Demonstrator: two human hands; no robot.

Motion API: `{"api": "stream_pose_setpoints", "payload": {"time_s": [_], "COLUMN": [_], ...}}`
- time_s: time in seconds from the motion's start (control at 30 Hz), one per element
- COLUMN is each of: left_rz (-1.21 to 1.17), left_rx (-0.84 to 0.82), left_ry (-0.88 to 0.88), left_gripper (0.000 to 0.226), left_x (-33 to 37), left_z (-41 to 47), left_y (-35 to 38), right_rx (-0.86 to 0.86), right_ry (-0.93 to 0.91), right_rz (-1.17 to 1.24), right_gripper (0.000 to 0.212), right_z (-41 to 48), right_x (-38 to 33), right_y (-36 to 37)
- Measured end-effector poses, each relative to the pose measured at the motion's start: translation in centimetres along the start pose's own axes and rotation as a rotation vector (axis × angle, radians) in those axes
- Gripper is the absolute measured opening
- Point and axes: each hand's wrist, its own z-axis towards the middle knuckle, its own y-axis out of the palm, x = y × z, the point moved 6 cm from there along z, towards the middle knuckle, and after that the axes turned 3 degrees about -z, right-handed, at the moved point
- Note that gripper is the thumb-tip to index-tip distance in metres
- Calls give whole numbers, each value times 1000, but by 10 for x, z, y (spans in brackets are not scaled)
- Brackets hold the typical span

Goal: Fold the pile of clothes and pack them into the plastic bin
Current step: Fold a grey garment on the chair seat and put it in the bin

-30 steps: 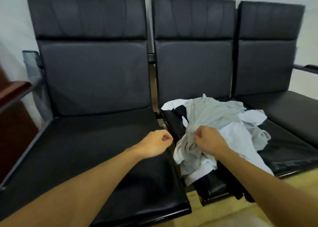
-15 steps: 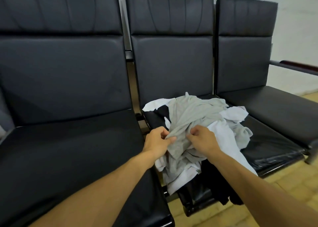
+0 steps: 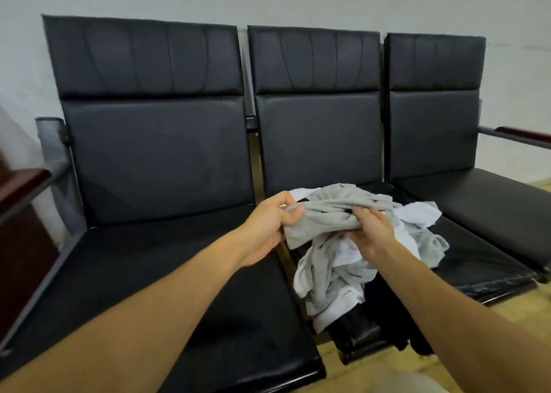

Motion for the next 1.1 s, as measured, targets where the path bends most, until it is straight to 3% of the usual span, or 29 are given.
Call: {"api": "stream_pose_setpoints", "payload": {"time_s": [0.07, 0.13, 0.2, 0.27, 0.43, 0.63, 0.77, 0.87, 0.93, 1.0, 1.1], "left_rz": [-24, -76, -191, -334, -505, -518, -471, -344, -171, 121, 724], "left_rx": [52, 118, 177, 206, 325, 593, 700, 878, 951, 958, 915], "left_ry": [9, 22, 39, 64, 138, 113, 26, -81, -160, -217, -240], "left_gripper": [25, 19, 14, 27, 42, 32, 38, 37, 28, 19, 33], "left_x": [3, 6, 7, 13, 27, -10, -51, -76, -90, -95, -88], "left_z": [-9, -18, -28, -44, -98, -158, -181, -185, -182, -177, -167], "left_y": [-16, -34, -55, -76, -133, -199, -231, -261, -275, -279, -270], "right_rx": [118, 109, 27, -72, -382, -592, -749, -851, -827, -741, -617], "right_ry": [-66, -160, -301, -441, -611, -549, -235, -197, -215, -258, -345], "right_rz": [-195, -371, -548, -687, -733, -783, -780, -933, -986, -1025, -1152], "right_gripper": [20, 27, 31, 30, 19, 13, 8, 21, 27, 28, 16], "right_z": [0, -12, -31, -53, -109, -152, -169, -175, -168, -154, -131], "right_x": [-6, -17, -28, -37, -30, 29, 77, 94, 102, 109, 119], "right_y": [2, 18, 42, 72, 150, 198, 200, 197, 190, 180, 162]}}
